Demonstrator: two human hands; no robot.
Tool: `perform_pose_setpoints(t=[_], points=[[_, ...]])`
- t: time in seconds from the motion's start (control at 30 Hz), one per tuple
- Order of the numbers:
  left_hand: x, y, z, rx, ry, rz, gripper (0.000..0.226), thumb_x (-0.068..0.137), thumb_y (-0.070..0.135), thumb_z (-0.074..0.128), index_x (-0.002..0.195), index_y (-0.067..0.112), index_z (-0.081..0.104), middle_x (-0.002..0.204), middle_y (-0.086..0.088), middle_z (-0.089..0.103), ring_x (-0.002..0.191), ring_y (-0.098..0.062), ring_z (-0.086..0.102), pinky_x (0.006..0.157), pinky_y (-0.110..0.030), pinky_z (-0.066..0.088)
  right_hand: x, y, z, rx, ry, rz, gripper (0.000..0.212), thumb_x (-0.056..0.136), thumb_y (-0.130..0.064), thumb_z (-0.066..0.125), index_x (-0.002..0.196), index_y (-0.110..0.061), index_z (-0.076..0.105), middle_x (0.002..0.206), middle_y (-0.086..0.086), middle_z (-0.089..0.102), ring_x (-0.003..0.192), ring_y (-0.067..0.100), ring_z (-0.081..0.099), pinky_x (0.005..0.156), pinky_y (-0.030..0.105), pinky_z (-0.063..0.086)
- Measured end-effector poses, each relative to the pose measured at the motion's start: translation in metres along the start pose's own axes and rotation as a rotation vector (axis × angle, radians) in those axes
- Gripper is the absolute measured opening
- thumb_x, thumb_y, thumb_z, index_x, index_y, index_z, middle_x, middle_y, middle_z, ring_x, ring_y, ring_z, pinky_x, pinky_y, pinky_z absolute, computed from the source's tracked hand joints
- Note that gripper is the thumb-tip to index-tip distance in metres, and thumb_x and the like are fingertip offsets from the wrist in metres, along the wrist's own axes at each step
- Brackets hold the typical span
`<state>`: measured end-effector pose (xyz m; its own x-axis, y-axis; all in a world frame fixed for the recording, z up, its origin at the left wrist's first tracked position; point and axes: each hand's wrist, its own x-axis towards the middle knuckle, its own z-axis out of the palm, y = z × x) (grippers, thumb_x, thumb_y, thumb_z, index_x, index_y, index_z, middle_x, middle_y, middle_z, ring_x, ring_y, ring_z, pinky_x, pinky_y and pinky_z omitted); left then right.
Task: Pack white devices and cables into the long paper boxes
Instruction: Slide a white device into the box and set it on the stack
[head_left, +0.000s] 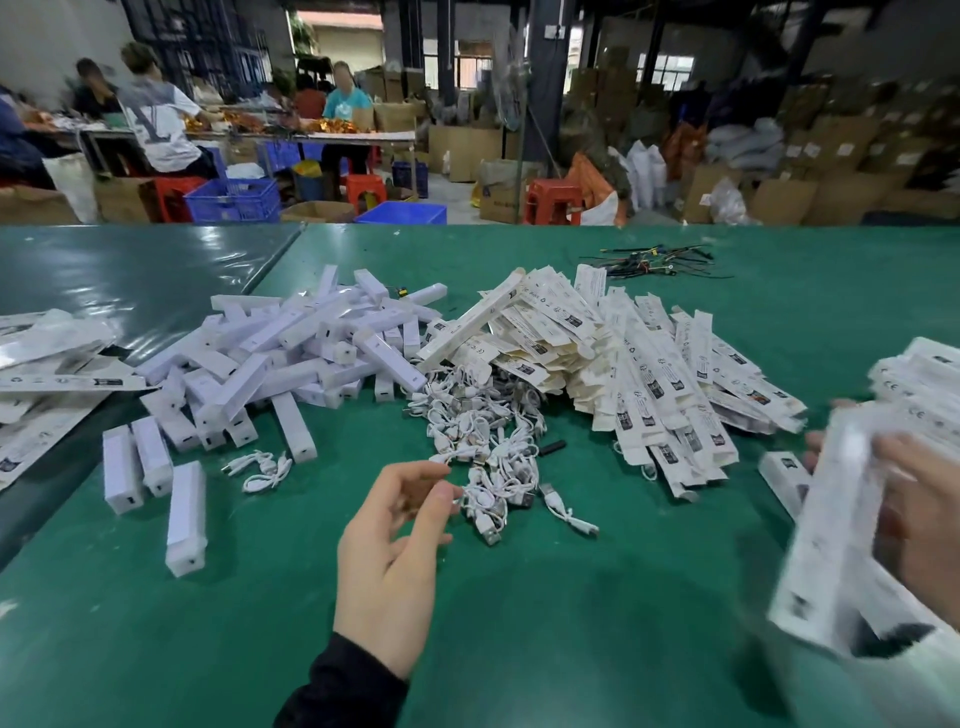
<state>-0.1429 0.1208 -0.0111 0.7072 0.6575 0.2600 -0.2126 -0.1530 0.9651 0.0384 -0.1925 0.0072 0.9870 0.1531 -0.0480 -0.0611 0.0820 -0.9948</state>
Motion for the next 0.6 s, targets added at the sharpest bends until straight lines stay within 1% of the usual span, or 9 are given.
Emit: perform_pose_setpoints(t=[0.1,0.17,0.2,0.23,0.27,0.3,0.37,0.47,0.6], points=[[0.0,-0.003,-0.001,-0.004,-0.003,-0.016,0.012,0.092,0.007,0.056,0.092,0.015,0.065,0.087,-0.004,0.071,0.079,-0.017,0.068,0.062,-0.033,0.055,0.002,-0.003,0.024,-0.108,-0.138,0.18,0.029,0.093,-0.04,0.05,0.11,-0.023,0.065,0.094,0.006,0.072,0.067,0.013,0.067,0.055,0.031,0.057],[0.001,-0.005,-0.002,-0.002,0.005,-0.022,0.013,0.093,0.007,0.056,0.091,0.016,0.065,0.086,-0.004,0.071,0.078,-0.018,0.067,0.06,-0.033,0.054,-0.003,-0.001,0.039,-0.376,-0.141,0.181,0.035,0.085,-0.048,0.056,0.115,-0.031,0.057,0.101,0.009,0.068,0.077,0.02,0.067,0.062,0.031,0.051],[0.001,-0.006,-0.002,0.001,0.007,-0.026,0.014,0.093,0.007,0.057,0.09,0.017,0.065,0.086,-0.004,0.071,0.079,-0.019,0.067,0.06,-0.032,0.054,-0.004,0.007,0.045,-0.462,-0.124,0.179,0.056,0.085,-0.044,0.062,0.135,-0.025,0.044,0.109,0.009,0.066,0.084,0.022,0.066,0.069,0.031,0.05],[0.001,-0.007,-0.002,0.006,0.007,-0.031,0.014,0.093,0.007,0.057,0.09,0.018,0.065,0.086,-0.004,0.071,0.079,-0.021,0.067,0.059,-0.032,0.054,-0.004,0.011,0.048,-0.478,-0.101,0.164,0.053,0.085,-0.035,0.067,0.133,-0.019,0.051,0.114,0.009,0.064,0.087,0.023,0.065,0.076,0.034,0.05],[0.002,-0.008,-0.002,0.013,0.005,-0.034,0.015,0.093,0.007,0.057,0.089,0.019,0.065,0.087,-0.003,0.071,0.079,-0.021,0.066,0.059,-0.032,0.054,-0.002,0.015,0.048,-0.503,-0.061,0.14,0.063,0.084,-0.026,0.071,0.136,0.0,0.045,0.116,0.01,0.064,0.089,0.024,0.065,0.084,0.038,0.051],[0.002,-0.009,-0.003,0.02,0.004,-0.036,0.016,0.093,0.007,0.057,0.088,0.02,0.065,0.086,-0.002,0.071,0.079,-0.021,0.066,0.059,-0.032,0.054,0.0,0.017,0.046,-0.522,-0.027,0.115,0.065,0.082,-0.022,0.074,0.138,-0.005,0.045,0.116,0.011,0.064,0.092,0.025,0.066,0.091,0.042,0.05],[0.003,-0.01,-0.003,0.027,0.0,-0.04,0.017,0.093,0.007,0.057,0.087,0.021,0.065,0.086,0.0,0.07,0.077,-0.019,0.066,0.059,-0.032,0.053,0.001,0.016,0.041,-0.61,0.037,0.027,0.063,0.079,-0.029,0.078,0.132,-0.021,0.046,0.116,0.007,0.061,0.1,0.025,0.063,0.095,0.043,0.047],[0.003,-0.011,-0.003,0.033,-0.005,-0.045,0.016,0.093,0.008,0.056,0.088,0.021,0.065,0.084,0.001,0.07,0.076,-0.018,0.066,0.058,-0.03,0.053,0.006,0.011,0.035,-0.976,0.041,-0.199,0.044,0.077,-0.055,0.07,0.111,-0.035,0.052,0.108,-0.004,0.06,0.095,0.015,0.058,0.083,0.036,0.046],[0.003,-0.01,-0.002,0.013,-0.004,-0.057,0.014,0.096,0.012,0.051,0.092,0.017,0.064,0.079,0.0,0.071,0.073,-0.018,0.066,0.056,-0.029,0.054,0.018,0.008,0.028,-1.337,0.016,-0.486,0.041,0.078,-0.06,0.054,0.09,-0.023,0.069,0.077,-0.008,0.058,0.068,0.015,0.055,0.064,0.036,0.046]])
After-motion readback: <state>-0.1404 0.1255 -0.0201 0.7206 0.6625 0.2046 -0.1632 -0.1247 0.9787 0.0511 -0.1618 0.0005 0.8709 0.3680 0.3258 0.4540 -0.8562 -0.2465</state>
